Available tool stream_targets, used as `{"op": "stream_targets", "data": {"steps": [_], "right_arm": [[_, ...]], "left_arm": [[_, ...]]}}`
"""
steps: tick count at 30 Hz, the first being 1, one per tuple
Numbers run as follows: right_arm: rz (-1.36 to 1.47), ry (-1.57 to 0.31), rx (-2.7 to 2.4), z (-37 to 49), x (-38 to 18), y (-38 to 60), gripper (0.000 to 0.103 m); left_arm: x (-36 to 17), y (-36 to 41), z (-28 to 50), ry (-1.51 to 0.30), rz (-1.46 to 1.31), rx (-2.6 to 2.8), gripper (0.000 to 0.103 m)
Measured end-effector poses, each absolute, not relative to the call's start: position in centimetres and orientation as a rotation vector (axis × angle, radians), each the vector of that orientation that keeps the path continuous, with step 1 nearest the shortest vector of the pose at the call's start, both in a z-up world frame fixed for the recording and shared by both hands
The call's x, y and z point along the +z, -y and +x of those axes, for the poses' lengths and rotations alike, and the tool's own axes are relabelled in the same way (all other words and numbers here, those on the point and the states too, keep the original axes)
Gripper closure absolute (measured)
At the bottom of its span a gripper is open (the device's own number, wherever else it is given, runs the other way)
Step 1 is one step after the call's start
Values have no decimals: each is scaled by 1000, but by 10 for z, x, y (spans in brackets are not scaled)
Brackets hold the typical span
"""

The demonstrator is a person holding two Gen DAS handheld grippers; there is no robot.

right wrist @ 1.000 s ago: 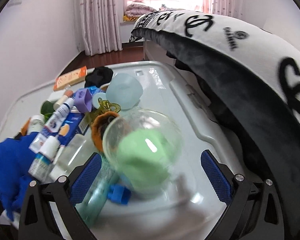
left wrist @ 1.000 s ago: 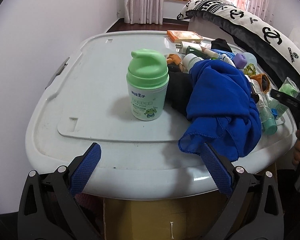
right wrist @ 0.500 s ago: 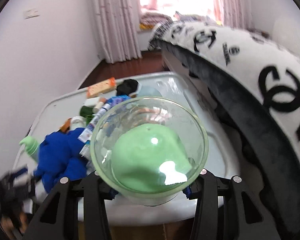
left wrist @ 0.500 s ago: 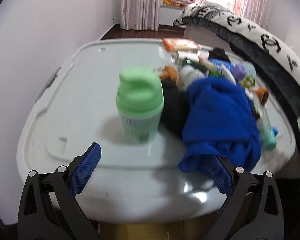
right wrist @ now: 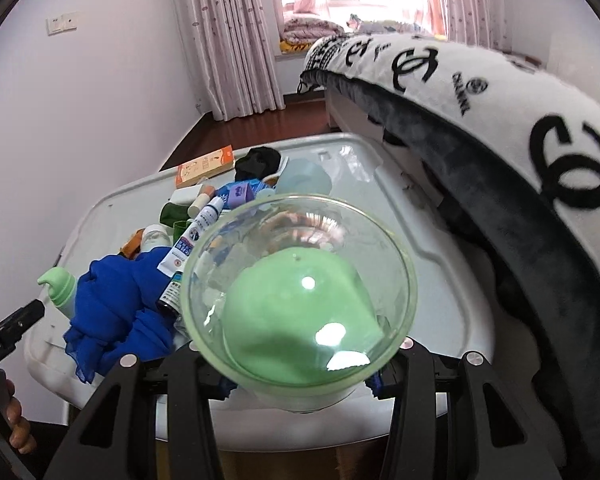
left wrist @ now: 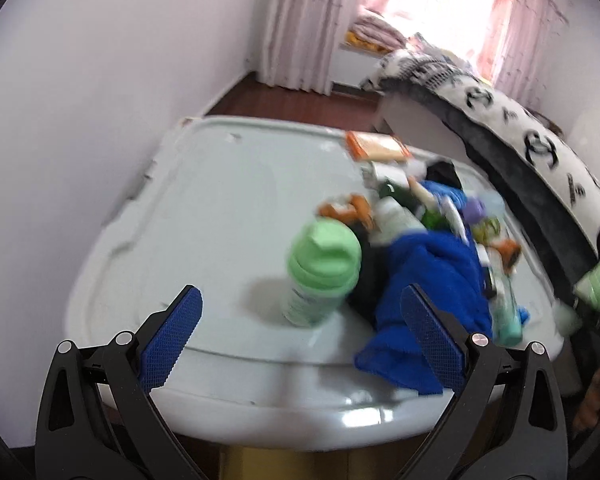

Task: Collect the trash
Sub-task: 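Drop the clear green-lidded cup with the right tool while the left tool drops the green-capped jar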

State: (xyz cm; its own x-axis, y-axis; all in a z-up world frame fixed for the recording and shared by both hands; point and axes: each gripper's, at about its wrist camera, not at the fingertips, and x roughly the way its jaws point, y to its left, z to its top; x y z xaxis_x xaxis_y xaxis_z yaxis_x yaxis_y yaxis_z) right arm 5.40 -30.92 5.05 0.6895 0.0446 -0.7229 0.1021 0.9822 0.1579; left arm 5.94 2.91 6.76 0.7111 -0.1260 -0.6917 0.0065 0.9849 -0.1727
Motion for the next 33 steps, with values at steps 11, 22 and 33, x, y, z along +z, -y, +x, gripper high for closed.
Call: {"op": "stream_targets", "data": {"steps": [11,22,33], "right_arm": [[133,-809,-51,53,43,298,56],[102,-799,-56,52,41,290,56],[105,-805,192,-25,71,271,56]], "left_arm": [[19,-6,118,-835,-152,21,8],[23,-7,98,-828,-95,-20,55],[78,15,-23,-909,-18,-202,55]]}}
